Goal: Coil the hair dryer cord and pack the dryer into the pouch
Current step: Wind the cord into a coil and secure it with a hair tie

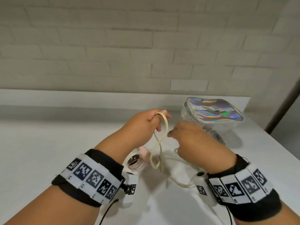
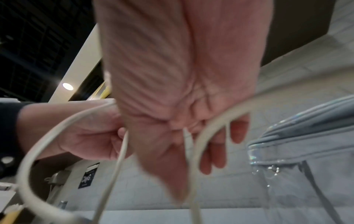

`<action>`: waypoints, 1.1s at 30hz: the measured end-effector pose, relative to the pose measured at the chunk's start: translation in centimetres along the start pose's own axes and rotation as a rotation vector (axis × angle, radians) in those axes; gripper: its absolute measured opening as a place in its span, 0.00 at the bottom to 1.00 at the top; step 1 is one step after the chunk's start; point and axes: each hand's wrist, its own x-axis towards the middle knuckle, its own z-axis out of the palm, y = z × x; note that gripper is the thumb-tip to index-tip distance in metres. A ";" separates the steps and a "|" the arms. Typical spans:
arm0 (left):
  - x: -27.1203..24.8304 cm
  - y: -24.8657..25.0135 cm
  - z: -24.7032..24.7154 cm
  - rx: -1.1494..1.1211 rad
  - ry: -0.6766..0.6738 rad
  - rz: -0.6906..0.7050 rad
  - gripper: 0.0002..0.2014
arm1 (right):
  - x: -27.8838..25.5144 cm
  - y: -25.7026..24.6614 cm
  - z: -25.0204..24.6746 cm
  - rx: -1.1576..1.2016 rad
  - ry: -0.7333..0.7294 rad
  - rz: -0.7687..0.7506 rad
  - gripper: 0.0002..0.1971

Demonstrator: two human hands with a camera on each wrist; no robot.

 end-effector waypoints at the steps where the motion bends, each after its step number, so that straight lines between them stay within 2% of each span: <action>1: 0.1 0.2 0.1 -0.029 0.005 0.007 0.16 | 0.0 -0.2 0.1 0.064 -0.064 -0.075 0.28; 3: 0.1 0.6 0.1 -0.109 0.011 0.020 0.17 | 0.0 -1.0 0.1 0.261 -0.224 -0.118 0.37; 4: 0.2 0.7 0.2 -0.151 0.015 0.023 0.17 | 0.2 -1.4 0.3 0.354 -0.261 -0.099 0.38; 5: 0.3 0.5 0.2 -0.196 0.018 0.023 0.17 | 0.5 -1.7 0.7 0.434 -0.251 -0.074 0.34; 8: 0.4 -0.9 0.3 -0.415 0.000 0.003 0.12 | 1.6 -1.8 2.1 0.602 -0.162 -0.015 0.08; 9: 0.4 -1.6 0.3 -0.468 0.004 -0.014 0.13 | 1.9 -1.7 2.5 0.679 -0.143 0.009 0.06; 12: 0.3 -3.7 0.6 -0.550 0.019 -0.092 0.18 | 2.8 -1.5 2.8 0.897 -0.025 0.065 0.08; 14: -0.1 -5.1 1.1 -0.493 -0.033 -0.135 0.21 | 3.1 -1.2 2.3 1.011 0.084 0.074 0.09; 15: -0.3 -5.7 1.4 -0.382 -0.066 -0.133 0.23 | 3.2 -1.1 1.6 1.084 0.130 0.073 0.10; 18: -0.8 -6.4 2.3 -0.120 -0.200 -0.061 0.25 | 3.4 -1.0 -0.2 1.226 0.235 0.026 0.10; 19: -0.7 -6.4 2.7 -0.089 -0.191 -0.045 0.21 | 3.5 -1.1 -0.6 1.226 0.264 0.021 0.09; 22: 0.1 -5.8 3.3 -0.019 -0.019 -0.018 0.05 | 4.0 -1.5 -0.8 1.249 0.366 0.038 0.08; 23: 0.4 -5.5 3.2 -0.021 0.021 -0.011 0.07 | 4.2 -1.5 -0.7 1.254 0.413 0.061 0.10; 25: 1.0 -4.7 2.7 -0.038 0.074 -0.031 0.11 | 4.8 -1.0 0.3 1.130 0.458 0.133 0.21; 27: 1.5 -4.2 2.0 -0.063 0.117 -0.038 0.12 | 5.2 -0.9 1.7 1.013 0.351 0.197 0.36; 28: 1.7 -4.0 1.6 -0.079 0.136 -0.042 0.12 | 5.3 -1.1 2.6 1.059 0.254 0.203 0.39; 29: 2.1 -4.0 1.3 -0.083 0.144 -0.048 0.12 | 5.2 -1.6 3.4 1.164 0.160 0.191 0.37; 31: 2.7 -4.0 0.7 -0.080 0.116 -0.033 0.12 | 5.0 -2.7 4.5 1.421 0.041 0.147 0.26; 33: 3.0 -3.6 0.2 -0.119 0.107 -0.031 0.12 | 4.3 -3.5 4.5 1.492 -0.007 0.088 0.23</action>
